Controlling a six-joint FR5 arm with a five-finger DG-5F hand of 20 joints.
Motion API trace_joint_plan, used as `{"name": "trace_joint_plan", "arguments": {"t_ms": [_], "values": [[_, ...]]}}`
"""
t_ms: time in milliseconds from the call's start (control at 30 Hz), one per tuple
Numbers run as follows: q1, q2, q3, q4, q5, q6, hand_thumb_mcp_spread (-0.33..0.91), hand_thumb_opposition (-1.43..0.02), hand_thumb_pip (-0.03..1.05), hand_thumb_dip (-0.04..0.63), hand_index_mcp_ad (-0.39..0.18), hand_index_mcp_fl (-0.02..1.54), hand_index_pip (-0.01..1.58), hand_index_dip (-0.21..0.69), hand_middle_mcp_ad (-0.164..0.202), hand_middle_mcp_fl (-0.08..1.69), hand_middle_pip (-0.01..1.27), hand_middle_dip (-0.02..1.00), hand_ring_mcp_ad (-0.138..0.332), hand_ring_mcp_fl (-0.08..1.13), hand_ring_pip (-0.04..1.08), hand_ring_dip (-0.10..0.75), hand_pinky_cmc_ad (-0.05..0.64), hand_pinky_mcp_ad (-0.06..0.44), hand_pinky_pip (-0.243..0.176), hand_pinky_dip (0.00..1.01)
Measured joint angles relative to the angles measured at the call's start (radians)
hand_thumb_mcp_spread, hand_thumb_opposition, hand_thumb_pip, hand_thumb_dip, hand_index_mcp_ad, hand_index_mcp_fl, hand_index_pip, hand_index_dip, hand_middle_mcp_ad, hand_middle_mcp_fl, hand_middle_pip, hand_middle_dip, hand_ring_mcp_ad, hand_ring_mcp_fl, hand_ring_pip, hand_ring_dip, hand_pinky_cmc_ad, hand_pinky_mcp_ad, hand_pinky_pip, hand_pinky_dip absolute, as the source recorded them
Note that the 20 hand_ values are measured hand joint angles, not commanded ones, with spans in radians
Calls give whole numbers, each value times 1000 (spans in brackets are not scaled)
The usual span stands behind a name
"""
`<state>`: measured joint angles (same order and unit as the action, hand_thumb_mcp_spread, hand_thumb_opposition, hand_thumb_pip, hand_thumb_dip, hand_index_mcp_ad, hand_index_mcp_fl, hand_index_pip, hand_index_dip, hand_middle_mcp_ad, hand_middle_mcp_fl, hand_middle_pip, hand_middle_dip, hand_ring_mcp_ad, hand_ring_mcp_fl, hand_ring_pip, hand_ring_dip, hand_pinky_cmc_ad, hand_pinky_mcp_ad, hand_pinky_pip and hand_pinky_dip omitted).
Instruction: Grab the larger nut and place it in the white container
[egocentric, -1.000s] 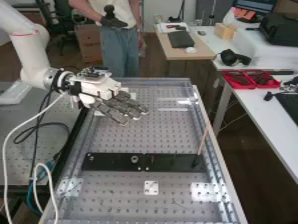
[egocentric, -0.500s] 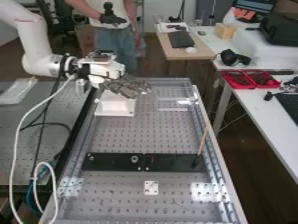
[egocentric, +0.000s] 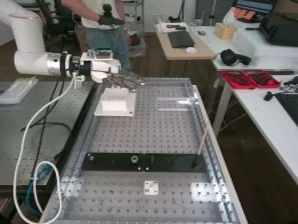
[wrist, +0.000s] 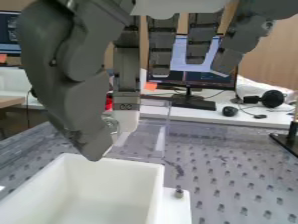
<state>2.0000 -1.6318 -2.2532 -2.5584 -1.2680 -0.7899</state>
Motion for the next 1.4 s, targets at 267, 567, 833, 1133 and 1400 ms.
{"name": "trace_joint_plan", "arguments": {"t_ms": [267, 567, 833, 1133, 1400], "values": [[-2, -33, -3, 9, -49, 13, 380, -956, 628, 253, -70, 351, 1527, 122, 66, 119, 138, 188, 157, 17, 103, 91, 340, 194, -42, 302], [-5, -74, 16, -40, -41, 43, 363, -895, 726, 257, -110, 47, 1410, 119, 66, 24, 136, 188, 157, 17, 103, 91, 342, 215, -49, 398], [-13, -50, 8, -43, -21, 54, 305, -864, 759, 257, -112, 30, 1271, 63, 65, -12, 136, 188, 155, 17, 126, 89, 342, 213, -75, 532], [-51, 60, 16, -12, 74, 66, 257, -852, 763, 257, -110, 24, 1190, 16, 70, -12, 136, 187, 159, 17, 136, 87, 342, 248, -91, 600], [-97, 162, 64, 46, 175, -17, 243, -820, 759, 257, -108, 24, 1037, -19, 75, 17, 136, 187, 161, 17, 136, 87, 342, 243, -91, 600]]}}
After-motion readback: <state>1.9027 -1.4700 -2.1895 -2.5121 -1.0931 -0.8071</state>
